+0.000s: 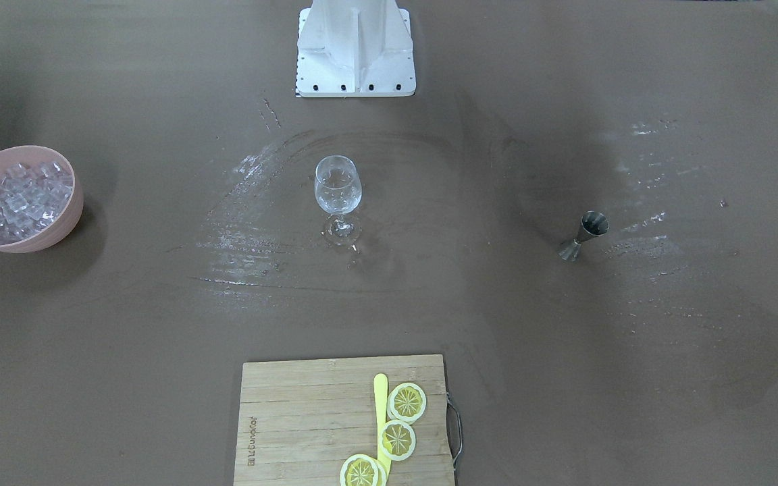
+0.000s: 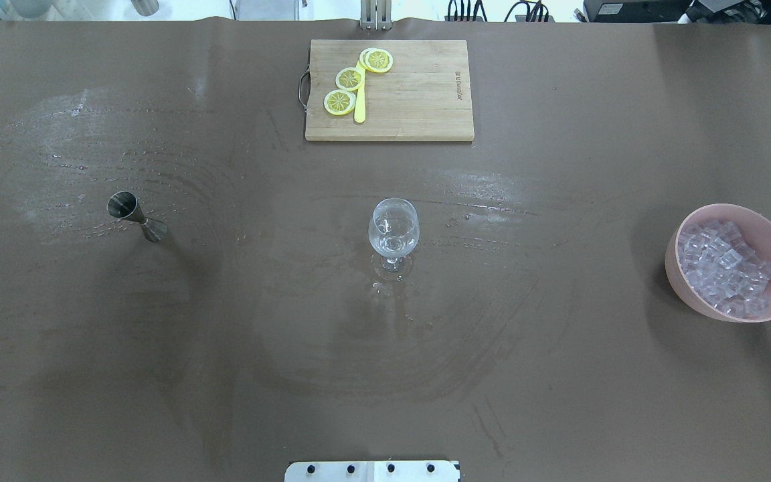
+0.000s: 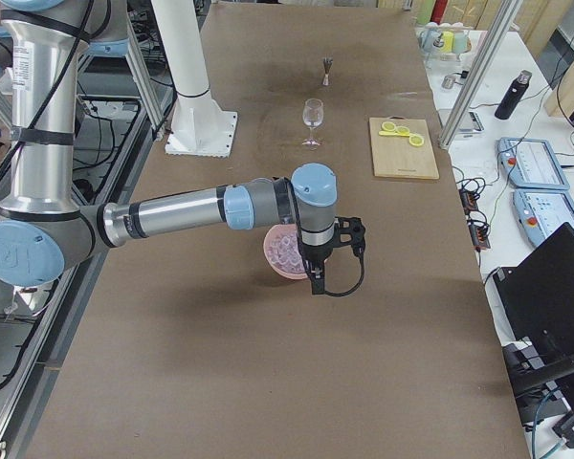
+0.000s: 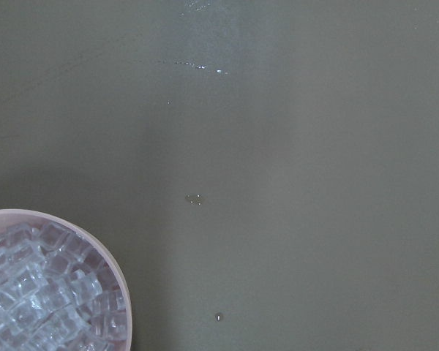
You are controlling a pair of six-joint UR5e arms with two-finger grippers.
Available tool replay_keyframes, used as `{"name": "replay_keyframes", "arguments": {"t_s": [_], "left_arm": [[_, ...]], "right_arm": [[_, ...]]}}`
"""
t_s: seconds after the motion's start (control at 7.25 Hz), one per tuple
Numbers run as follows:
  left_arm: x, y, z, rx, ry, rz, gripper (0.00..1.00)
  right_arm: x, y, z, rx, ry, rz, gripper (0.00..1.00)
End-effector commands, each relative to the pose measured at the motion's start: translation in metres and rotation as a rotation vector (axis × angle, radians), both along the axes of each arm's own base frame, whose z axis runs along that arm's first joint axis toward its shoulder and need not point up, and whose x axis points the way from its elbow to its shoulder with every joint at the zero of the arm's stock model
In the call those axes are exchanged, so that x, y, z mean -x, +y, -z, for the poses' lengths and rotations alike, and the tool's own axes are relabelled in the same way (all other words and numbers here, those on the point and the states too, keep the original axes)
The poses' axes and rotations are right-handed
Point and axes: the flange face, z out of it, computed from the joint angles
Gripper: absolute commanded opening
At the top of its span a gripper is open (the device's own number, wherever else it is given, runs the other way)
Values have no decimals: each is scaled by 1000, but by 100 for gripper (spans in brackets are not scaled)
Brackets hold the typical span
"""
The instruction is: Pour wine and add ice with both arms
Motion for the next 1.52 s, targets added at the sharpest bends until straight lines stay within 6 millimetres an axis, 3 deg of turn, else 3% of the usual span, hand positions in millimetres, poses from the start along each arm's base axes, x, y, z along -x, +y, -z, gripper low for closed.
{"name": "replay_keyframes", "arguments": {"t_s": [0.0,0.14,0.55,0.96,1.1,1.24,1.38], "left_arm": [[-40,26,24,-21,115,8,97],[-57,36,38,-19,129,40,97],[-143,71,58,-39,112,151,97],[-194,88,60,-103,58,241,98],[-212,103,52,-129,24,275,97],[-215,123,36,-160,22,296,98],[-204,135,19,-171,17,311,97]], "right_arm": [[0,0,0,1,-2,-2,100],[0,0,1,1,-2,-1,100],[0,1,1,1,-2,-1,100],[0,1,1,1,-2,-1,100],[0,1,1,1,-2,-1,100],[0,0,1,-1,-2,-1,100],[0,0,1,-1,-2,-2,100]]}}
